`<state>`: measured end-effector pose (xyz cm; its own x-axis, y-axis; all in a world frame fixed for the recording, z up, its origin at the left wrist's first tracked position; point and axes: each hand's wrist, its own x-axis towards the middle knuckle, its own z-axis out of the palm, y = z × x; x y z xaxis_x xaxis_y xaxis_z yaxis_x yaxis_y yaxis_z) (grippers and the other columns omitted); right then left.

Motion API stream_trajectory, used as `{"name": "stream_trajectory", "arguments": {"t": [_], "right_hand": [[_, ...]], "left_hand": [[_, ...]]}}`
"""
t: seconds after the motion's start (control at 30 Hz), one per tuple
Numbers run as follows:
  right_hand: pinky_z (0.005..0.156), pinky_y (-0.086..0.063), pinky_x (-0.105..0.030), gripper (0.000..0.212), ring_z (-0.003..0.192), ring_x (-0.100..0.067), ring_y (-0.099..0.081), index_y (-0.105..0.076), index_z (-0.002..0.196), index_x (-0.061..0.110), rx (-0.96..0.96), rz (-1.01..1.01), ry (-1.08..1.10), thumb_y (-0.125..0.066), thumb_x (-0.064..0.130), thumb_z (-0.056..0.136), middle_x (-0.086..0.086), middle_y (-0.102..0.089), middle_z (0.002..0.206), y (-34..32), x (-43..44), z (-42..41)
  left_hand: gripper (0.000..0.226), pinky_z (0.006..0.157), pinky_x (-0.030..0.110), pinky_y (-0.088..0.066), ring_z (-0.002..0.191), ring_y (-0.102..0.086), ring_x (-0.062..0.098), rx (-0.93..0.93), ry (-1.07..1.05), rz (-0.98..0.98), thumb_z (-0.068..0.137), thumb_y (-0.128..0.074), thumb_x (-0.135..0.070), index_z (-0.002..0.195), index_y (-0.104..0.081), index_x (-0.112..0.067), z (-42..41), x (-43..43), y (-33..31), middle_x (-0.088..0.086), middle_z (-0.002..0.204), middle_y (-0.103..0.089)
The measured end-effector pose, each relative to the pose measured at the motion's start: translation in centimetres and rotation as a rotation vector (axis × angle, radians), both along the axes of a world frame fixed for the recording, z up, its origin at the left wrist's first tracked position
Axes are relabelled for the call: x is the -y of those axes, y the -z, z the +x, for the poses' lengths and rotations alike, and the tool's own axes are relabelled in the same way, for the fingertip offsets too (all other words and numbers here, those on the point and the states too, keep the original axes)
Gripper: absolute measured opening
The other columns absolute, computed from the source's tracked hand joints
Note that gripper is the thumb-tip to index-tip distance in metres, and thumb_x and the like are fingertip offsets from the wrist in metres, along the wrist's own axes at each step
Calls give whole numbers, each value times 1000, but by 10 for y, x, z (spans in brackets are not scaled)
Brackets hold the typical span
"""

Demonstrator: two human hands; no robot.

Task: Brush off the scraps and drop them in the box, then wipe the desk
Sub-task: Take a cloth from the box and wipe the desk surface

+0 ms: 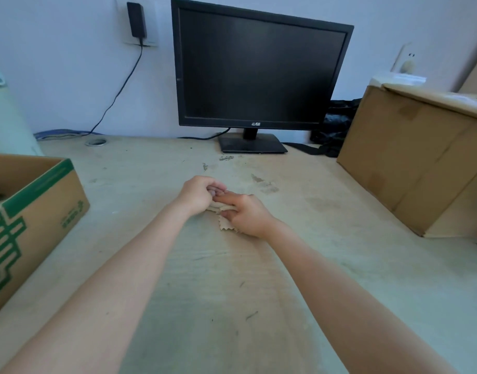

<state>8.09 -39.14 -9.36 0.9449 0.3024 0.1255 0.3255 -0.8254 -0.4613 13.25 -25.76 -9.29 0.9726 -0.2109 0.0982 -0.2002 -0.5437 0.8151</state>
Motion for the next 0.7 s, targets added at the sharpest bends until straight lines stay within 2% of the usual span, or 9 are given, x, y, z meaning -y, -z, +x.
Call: {"name": "stream_trajectory", "arguments": {"t": [0.13, 0.27, 0.33, 0.4, 0.53, 0.7], "right_hand": [[104, -22, -16, 44, 136, -18, -38, -50, 135, 19, -10, 3, -24, -52, 10, 91, 2, -44, 147, 2, -18, -23], [108, -27, -21, 45, 134, -18, -41, -51, 134, 21, -15, 7, -50, -52, 10, 91, 4, -45, 146, 2, -43, -39], [107, -29, -23, 46, 133, -20, -43, -51, 134, 22, -12, -6, -80, -52, 10, 90, 4, -45, 145, 2, -60, -46], [105, -29, -23, 47, 132, -21, -45, -51, 134, 23, -8, -18, -128, -51, 10, 90, 4, -45, 146, 2, -83, -56], [103, -32, -24, 47, 129, -23, -47, -53, 133, 22, 8, -7, -201, -52, 8, 88, 4, -46, 145, 4, -108, -74], [86, -32, -17, 46, 115, -26, -55, -56, 129, 25, 10, 8, -258, -53, 9, 86, 1, -56, 136, 5, -112, -98]], "left_hand": [[41, 85, 20, -42, 89, -59, 18, -16, -9, -14, 87, -35, 16, 106, -67, -1, -26, -20, -1, 19, 107, -68], [44, 89, 20, -44, 95, -60, 21, -20, -14, -10, 85, -34, 18, 107, -66, 0, -53, -50, -3, 20, 112, -67], [44, 82, 11, -46, 100, -62, 25, -4, -38, 23, 85, -33, 19, 106, -67, 1, -64, -67, -6, 20, 112, -67], [44, 72, 2, -44, 97, -62, 23, 5, -92, 65, 84, -33, 18, 104, -68, 0, -78, -89, -8, 18, 109, -68], [43, 80, 19, -43, 92, -60, 17, -4, -145, 126, 84, -34, 14, 101, -69, -5, -98, -118, -10, 13, 106, -69], [43, 67, 8, -40, 87, -57, 10, -5, -103, 202, 82, -38, 12, 95, -70, -13, -124, -129, -9, -2, 94, -65]]}}
